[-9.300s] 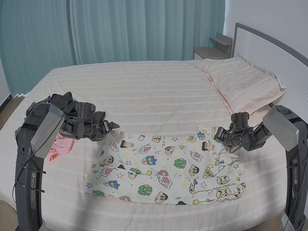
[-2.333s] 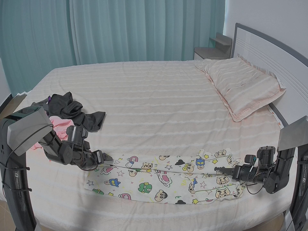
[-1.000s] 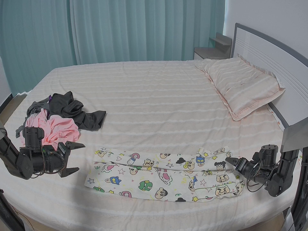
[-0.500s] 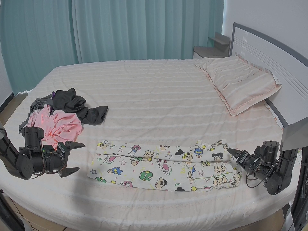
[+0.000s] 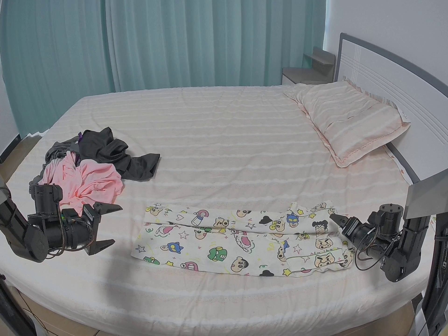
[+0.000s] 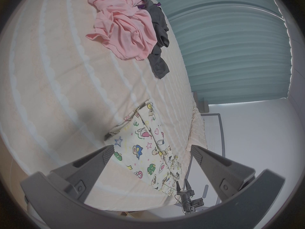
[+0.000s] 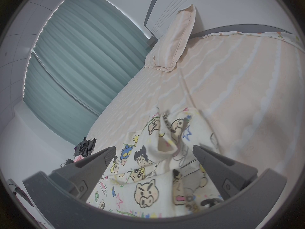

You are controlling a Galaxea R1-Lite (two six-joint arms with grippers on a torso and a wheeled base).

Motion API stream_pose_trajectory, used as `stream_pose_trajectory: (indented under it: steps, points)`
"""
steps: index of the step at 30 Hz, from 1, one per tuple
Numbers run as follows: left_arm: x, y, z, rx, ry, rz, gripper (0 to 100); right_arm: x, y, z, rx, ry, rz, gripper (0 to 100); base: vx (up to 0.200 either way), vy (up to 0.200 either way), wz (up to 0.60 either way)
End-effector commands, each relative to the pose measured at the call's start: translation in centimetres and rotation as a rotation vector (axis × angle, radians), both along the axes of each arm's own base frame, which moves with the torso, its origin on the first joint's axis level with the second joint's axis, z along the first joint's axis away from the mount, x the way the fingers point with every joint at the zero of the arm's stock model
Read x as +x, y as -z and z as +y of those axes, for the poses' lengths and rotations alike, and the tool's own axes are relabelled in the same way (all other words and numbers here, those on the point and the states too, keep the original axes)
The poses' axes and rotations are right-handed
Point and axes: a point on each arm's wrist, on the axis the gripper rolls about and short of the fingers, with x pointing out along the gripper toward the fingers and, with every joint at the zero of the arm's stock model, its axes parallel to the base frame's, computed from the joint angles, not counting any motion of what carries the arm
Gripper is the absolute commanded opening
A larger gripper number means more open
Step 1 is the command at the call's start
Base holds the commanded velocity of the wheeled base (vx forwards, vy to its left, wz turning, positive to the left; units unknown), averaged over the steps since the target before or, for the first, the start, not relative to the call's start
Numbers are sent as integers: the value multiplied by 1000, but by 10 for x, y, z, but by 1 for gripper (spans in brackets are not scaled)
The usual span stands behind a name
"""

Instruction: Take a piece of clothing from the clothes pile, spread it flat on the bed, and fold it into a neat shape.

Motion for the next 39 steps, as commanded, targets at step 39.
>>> stream_pose_trajectory:
  steps: [39]
  points:
    - [2,9,1,-2,-1,29,100,0,-15,9,-48,120,19,100,0,0,0]
